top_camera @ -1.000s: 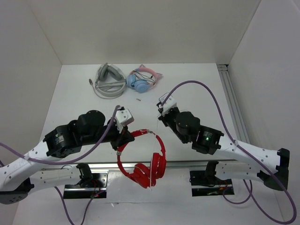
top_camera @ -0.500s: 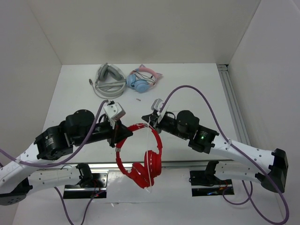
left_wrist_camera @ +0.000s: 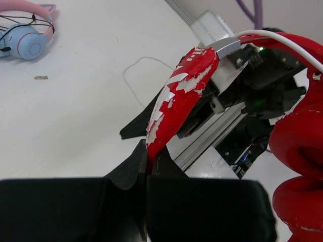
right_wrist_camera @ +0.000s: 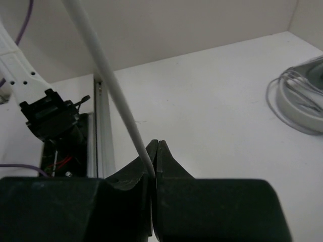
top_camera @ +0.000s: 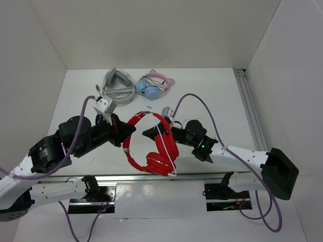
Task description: Wrap the headphones
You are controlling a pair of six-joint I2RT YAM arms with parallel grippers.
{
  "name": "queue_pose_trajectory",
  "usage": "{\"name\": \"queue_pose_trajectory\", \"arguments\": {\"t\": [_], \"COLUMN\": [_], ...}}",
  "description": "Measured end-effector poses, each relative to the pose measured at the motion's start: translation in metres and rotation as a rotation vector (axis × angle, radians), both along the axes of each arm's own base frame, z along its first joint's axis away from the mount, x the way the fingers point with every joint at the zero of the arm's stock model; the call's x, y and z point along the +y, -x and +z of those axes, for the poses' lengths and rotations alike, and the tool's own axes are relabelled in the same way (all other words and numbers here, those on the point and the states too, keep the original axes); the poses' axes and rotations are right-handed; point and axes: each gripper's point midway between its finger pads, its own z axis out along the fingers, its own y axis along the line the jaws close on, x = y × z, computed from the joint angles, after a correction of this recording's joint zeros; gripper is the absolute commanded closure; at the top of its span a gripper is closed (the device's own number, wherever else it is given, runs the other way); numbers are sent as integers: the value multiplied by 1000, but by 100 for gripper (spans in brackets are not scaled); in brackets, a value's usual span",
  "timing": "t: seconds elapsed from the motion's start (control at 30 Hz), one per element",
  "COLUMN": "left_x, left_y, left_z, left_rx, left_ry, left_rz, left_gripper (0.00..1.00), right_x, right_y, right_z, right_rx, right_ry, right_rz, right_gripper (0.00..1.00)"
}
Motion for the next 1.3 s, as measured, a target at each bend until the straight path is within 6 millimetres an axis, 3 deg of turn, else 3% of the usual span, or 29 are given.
{"name": "queue_pose_trajectory", "arguments": {"t": [0.13, 0.3, 0.47, 0.67, 0.8, 1.1, 1.3], "left_x": [6, 25, 37, 48, 55, 73, 80], "left_y": [-7, -18, -35, -56, -68, -84, -87], "left_z": [4, 11, 15, 3, -1, 25, 24], "left_rx": [15, 29, 28, 26, 15, -45, -60], "left_ry": [48, 156, 229, 249, 226, 237, 219], "left_rz": [76, 223, 367, 540, 643, 809, 858], "left_gripper": [100, 100, 100, 100, 100, 100, 100], "right_x": [17, 26, 37, 45, 49, 64, 69], "right_y": [3, 13, 31, 51, 63, 101, 115], "right_z": [-11, -16, -10, -3, -21, -55, -78], "right_rx": [54, 96, 108, 134, 206, 347, 466], "right_ry": [-37, -100, -151, -214, -192, -123, -72], "right_rz": [69, 133, 210, 308, 359, 486, 527], "right_gripper": [85, 84, 84, 83, 83, 81, 84]}}
